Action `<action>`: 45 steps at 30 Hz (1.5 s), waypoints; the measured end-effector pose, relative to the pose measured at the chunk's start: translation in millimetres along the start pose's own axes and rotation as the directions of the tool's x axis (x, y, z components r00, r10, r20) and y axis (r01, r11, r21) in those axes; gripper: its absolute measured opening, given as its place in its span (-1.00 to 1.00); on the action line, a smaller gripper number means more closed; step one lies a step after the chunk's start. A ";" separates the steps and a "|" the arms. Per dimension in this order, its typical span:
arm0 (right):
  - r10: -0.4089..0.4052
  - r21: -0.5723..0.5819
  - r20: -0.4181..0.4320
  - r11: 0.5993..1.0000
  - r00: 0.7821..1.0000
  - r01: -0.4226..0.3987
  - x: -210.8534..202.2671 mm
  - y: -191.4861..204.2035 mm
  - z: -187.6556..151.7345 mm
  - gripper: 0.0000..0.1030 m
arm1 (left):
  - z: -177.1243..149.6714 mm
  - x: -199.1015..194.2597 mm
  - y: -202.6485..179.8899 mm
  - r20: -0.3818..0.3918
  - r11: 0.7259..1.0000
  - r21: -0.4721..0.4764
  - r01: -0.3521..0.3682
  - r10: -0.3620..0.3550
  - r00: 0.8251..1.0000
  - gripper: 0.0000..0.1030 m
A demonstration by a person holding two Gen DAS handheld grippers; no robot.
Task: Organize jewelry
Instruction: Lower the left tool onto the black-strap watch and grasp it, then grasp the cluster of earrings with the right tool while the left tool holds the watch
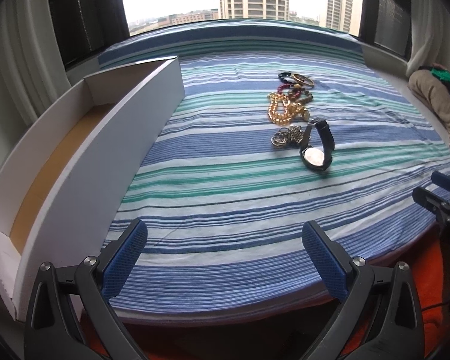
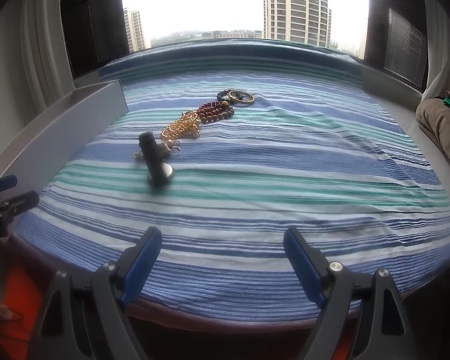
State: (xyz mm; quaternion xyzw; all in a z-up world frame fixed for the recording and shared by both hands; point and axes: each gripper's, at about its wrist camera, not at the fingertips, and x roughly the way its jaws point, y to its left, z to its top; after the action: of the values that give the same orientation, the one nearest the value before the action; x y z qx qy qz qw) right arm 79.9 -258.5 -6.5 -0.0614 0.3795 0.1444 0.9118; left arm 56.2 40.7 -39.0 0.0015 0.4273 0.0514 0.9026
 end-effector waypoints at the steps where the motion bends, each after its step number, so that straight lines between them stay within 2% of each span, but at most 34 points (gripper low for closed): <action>1: -0.005 -0.003 0.002 1.000 1.000 0.005 -1.0 -0.1 0.4 0.65 | -0.1 0.4 -1.2 -0.003 1.000 0.003 0.002 -0.002 1.000 0.99; 9: -0.021 0.011 -0.014 1.000 1.000 0.021 2.3 -5.2 -0.6 0.65 | -0.1 1.9 -2.9 -0.012 1.000 0.002 0.008 -0.008 1.000 0.99; 12: -0.019 0.012 -0.013 1.000 1.000 0.019 1.1 -5.7 -1.3 0.65 | 2.0 4.3 -1.7 -0.022 0.999 -0.021 0.029 -0.030 0.999 0.99; 16: -0.023 0.022 0.001 1.000 1.000 0.023 -2.0 -9.0 -2.8 0.65 | 13.7 4.7 -0.5 -0.013 0.985 -0.085 0.150 -0.152 0.988 0.99; 20: -0.016 0.034 -0.012 0.999 1.000 0.016 0.7 -11.7 -6.2 0.65 | 32.5 14.1 -12.6 -0.010 0.955 -0.111 0.275 -0.277 0.961 0.99; 25: -0.007 0.025 -0.007 1.000 1.000 0.007 -1.1 -9.3 -6.9 0.65 | 64.0 46.7 -51.5 -0.035 0.939 -0.084 0.334 -0.338 0.940 0.99; 26: -0.006 0.023 -0.005 1.000 1.000 0.007 -1.6 -8.6 -6.7 0.65 | 69.9 55.3 -61.3 -0.044 0.941 -0.071 0.331 -0.335 0.941 0.99; 28: -0.004 0.022 -0.004 1.000 1.000 0.004 -2.7 -8.5 -6.1 0.65 | 79.0 72.2 -80.4 -0.053 0.956 -0.034 0.291 -0.292 0.955 0.99; 30: -0.006 0.023 0.006 1.000 1.000 0.006 -6.1 -9.0 -5.9 0.65 | 85.2 90.4 -98.8 -0.067 0.974 0.004 0.225 -0.224 0.972 0.99; 33: -0.010 0.028 0.019 1.000 1.000 0.010 -11.2 -11.7 -7.0 0.65 | 88.5 111.1 -115.8 -0.085 0.992 0.031 0.123 -0.120 0.989 0.96; 34: -0.012 0.031 0.021 0.999 1.000 0.011 -12.3 -13.0 -8.0 0.65 | 89.2 114.4 -118.6 -0.079 0.995 0.038 0.091 -0.088 0.993 0.85; 35: -0.013 0.033 0.020 0.999 1.000 0.012 -12.7 -14.3 -9.3 0.65 | 89.2 116.4 -120.3 -0.073 0.997 0.046 0.069 -0.066 0.995 0.54; 36: -0.014 0.036 0.017 0.999 1.000 0.013 -12.3 -15.6 -10.6 0.65 | 89.0 117.8 -121.2 -0.073 0.997 0.053 0.058 -0.054 0.996 0.34; 37: -0.015 0.039 0.012 0.999 1.000 0.015 -11.5 -16.8 -12.0 0.65 | 88.0 118.7 -119.3 -0.077 0.996 0.056 0.064 -0.060 0.995 -0.16; 38: -0.016 0.045 0.006 0.999 1.000 0.016 -10.4 -18.5 -13.8 0.65 | 87.1 118.5 -116.6 -0.079 0.995 0.051 0.085 -0.080 0.994 -0.49; 40: -0.014 0.056 -0.005 0.998 1.000 0.014 -7.7 -21.6 -16.1 0.65 | 84.9 115.5 -108.4 -0.081 0.993 0.039 0.109 -0.106 0.991 -0.68; 45: 0.004 0.064 -0.001 0.998 1.000 -0.004 -6.8 -24.1 -15.2 0.65 | 74.8 92.7 -77.8 -0.067 0.987 -0.008 0.162 -0.162 0.984 -0.69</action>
State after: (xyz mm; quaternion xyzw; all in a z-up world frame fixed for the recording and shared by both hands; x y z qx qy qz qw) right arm 72.6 -286.3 -12.4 -0.0312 0.3846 0.1341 0.9128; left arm 179.5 -24.9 -66.7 -0.0362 0.4564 -0.0215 0.8888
